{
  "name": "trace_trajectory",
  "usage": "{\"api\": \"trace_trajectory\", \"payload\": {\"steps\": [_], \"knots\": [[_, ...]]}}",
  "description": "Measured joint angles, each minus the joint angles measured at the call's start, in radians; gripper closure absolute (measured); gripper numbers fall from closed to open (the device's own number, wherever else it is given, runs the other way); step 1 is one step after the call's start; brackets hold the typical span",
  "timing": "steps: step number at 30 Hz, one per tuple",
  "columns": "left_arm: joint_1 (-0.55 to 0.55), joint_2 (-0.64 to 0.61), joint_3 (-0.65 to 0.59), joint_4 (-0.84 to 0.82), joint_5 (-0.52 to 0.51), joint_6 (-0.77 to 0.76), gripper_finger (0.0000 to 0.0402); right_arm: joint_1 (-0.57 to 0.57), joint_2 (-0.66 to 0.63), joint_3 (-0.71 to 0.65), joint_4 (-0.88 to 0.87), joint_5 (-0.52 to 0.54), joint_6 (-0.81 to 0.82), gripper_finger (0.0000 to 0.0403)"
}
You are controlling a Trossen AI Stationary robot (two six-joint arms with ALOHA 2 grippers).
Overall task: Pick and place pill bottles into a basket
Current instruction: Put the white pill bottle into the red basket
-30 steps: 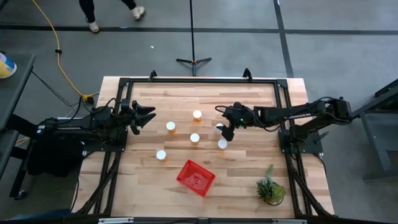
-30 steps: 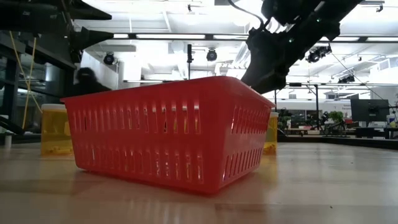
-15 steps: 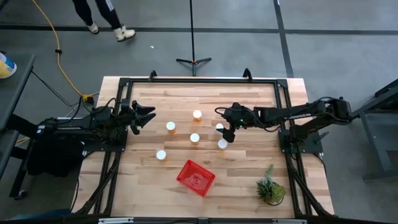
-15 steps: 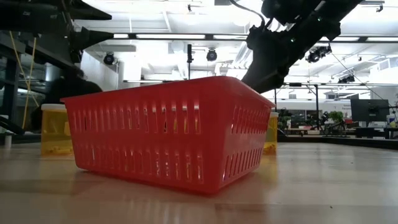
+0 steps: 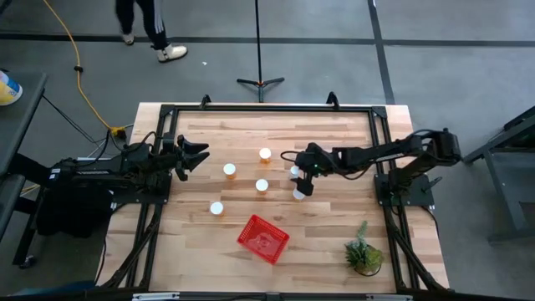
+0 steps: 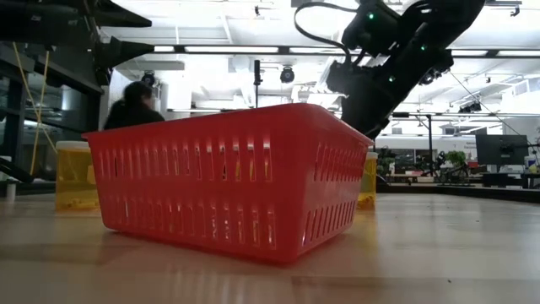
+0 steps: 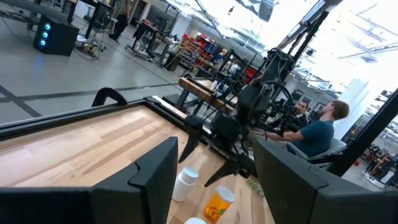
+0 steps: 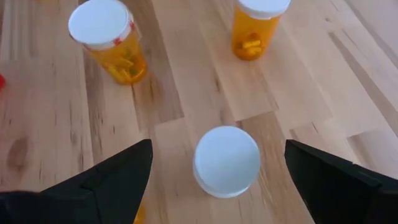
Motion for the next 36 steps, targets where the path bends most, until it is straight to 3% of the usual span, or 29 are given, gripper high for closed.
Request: {"api": "trace_trajectory", "payload": {"steps": [36], "knots": [[0.0,0.0,0.0,-0.003,0.004,0.0,0.0158,0.0,0.041,0.0,0.001,0.011,0.003,0.0048]]}}
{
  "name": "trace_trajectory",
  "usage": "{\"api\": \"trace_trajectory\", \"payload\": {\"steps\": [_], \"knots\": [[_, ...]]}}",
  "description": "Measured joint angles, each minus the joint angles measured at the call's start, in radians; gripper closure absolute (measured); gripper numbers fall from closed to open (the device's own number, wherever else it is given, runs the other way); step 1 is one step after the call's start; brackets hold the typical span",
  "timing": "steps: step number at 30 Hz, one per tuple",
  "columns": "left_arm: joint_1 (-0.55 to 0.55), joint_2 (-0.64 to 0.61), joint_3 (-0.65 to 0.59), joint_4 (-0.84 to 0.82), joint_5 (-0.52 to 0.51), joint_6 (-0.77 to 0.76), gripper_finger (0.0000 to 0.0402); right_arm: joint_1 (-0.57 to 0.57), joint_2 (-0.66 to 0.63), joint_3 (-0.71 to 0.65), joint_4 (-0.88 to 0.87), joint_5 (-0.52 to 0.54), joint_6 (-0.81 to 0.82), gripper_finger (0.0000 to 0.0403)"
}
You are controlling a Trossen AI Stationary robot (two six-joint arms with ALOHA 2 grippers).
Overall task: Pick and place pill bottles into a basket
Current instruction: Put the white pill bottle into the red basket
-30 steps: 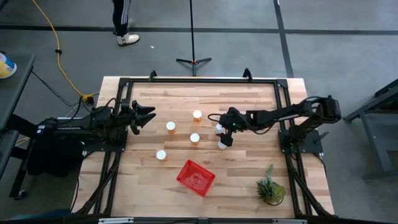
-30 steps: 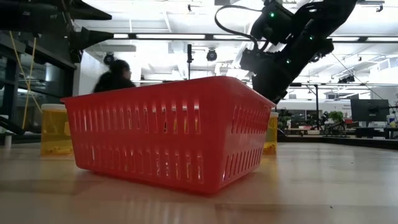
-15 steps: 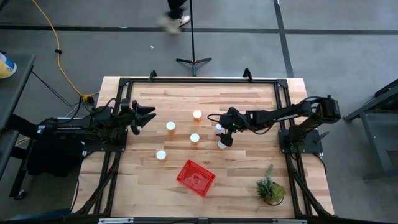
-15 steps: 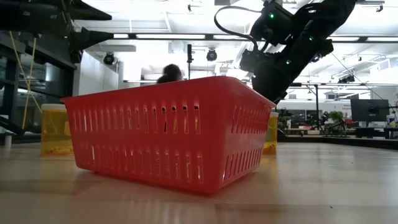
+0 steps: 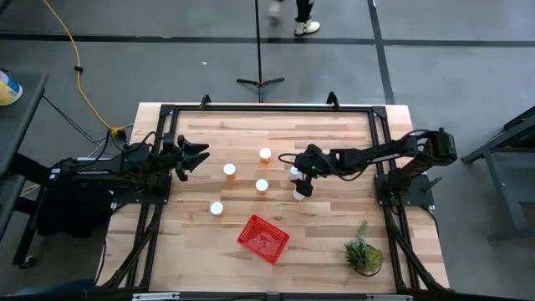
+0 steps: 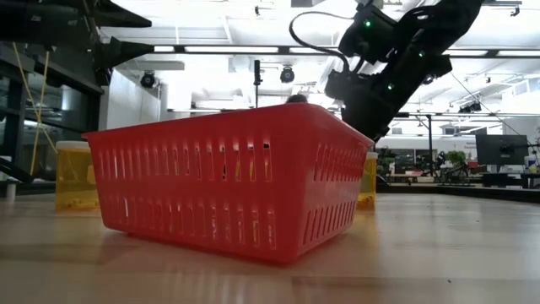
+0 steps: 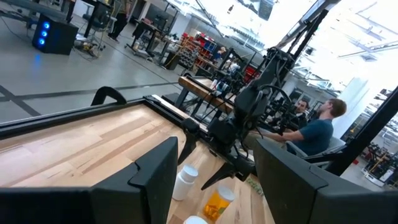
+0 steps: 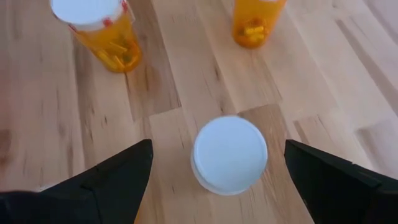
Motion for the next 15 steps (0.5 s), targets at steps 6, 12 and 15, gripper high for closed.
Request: {"api": "trace_trajectory", "payload": {"steps": [6,12,15], "knots": [[0.0,0.0,0.0,0.0,-0.001,0.0,0.0158,0.0,0.037,0.0,0.014,-0.008,0.024,0.0049],[0.0,0.0,0.0,0.0,-0.001,0.0,0.0158,0.0,0.053,0.0,0.039,-0.009,0.024,0.0051],[0.0,0.0,0.0,0.0,-0.002,0.0,0.0158,0.0,0.053,0.0,0.046,-0.006,0.023,0.0051]]}}
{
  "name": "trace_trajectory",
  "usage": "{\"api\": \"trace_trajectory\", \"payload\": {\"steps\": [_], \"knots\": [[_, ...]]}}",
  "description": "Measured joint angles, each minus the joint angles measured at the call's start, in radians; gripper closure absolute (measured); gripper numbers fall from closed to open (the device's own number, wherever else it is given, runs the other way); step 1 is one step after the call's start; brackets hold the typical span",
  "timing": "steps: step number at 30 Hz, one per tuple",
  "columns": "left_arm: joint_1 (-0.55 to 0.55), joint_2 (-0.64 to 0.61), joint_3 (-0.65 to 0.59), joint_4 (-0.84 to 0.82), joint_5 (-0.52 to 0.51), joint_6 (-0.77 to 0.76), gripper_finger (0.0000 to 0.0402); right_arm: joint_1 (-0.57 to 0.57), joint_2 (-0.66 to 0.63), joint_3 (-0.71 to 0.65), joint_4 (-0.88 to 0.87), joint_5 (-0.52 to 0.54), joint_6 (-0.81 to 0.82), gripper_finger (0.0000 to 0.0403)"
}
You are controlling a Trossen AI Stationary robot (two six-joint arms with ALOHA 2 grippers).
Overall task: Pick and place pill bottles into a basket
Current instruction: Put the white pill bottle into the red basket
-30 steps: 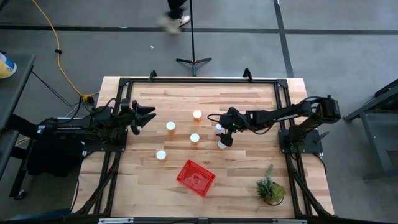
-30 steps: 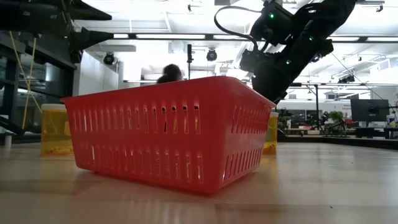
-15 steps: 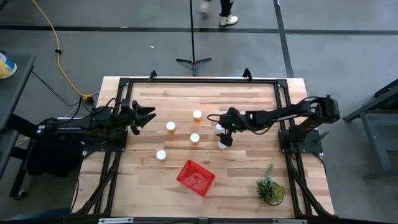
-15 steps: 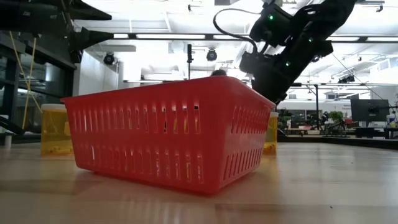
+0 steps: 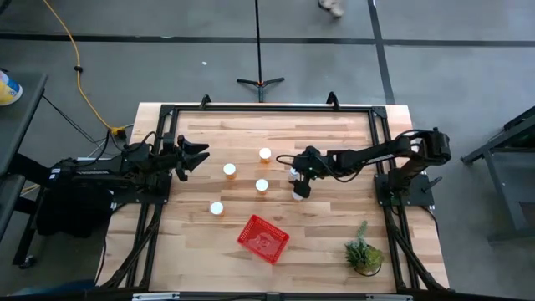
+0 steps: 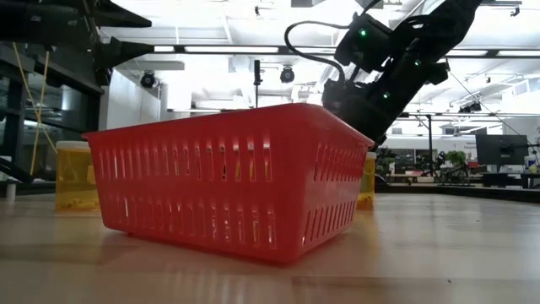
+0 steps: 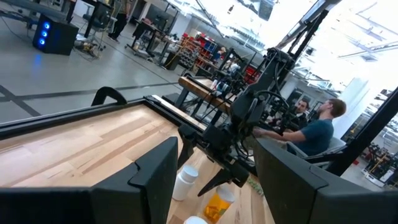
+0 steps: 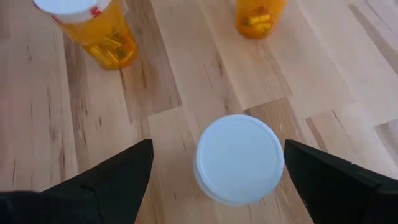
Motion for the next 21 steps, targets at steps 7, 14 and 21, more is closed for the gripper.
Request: {"api": "trace_trajectory", "payload": {"steps": [7,14,21], "knots": [[0.0,0.0,0.0,0.0,-0.005,0.0,0.0158,0.0,0.0,0.0,-0.002,0.0,-0.003,0.0052],[0.0,0.0,0.0,0.0,-0.004,0.0,0.0158,0.0,0.0,0.0,-0.002,0.0,-0.007,0.0053],[0.0,0.0,0.0,0.0,-0.004,0.0,0.0158,0.0,0.0,0.0,-0.002,0.0,-0.007,0.0055]]}}
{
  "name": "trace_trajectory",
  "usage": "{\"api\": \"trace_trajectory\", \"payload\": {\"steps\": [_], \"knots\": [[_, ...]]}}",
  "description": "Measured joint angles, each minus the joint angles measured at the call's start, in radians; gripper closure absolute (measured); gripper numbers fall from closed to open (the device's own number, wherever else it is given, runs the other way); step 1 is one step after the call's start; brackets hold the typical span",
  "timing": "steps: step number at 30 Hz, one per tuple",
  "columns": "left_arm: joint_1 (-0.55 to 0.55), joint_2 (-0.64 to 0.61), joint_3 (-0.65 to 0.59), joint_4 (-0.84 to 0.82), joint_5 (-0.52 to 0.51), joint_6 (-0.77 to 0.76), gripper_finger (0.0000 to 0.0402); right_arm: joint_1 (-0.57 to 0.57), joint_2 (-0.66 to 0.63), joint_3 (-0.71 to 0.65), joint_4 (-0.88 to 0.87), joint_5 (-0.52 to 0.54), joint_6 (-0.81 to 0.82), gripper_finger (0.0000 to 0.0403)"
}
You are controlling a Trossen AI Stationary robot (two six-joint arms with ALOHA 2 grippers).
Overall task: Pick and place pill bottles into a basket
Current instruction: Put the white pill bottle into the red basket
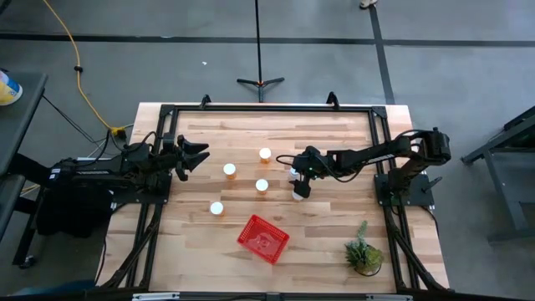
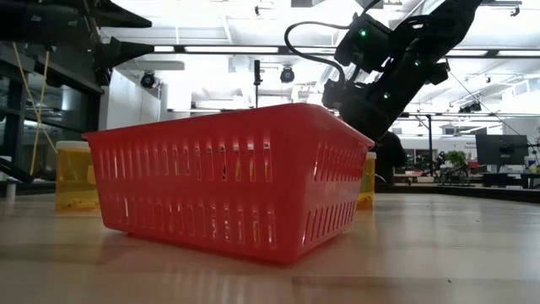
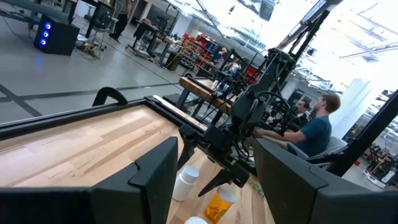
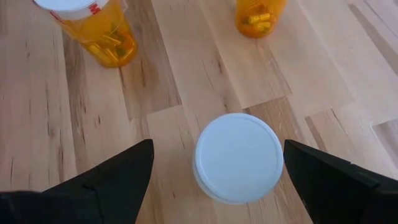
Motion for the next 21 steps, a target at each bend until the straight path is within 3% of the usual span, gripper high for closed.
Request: {"api": "trace_trajectory", "payload": {"steps": [21], "knots": [[0.0,0.0,0.0,0.0,0.007,0.0,0.0158,0.0,0.0,0.0,0.0,0.012,0.0,0.0082]]}}
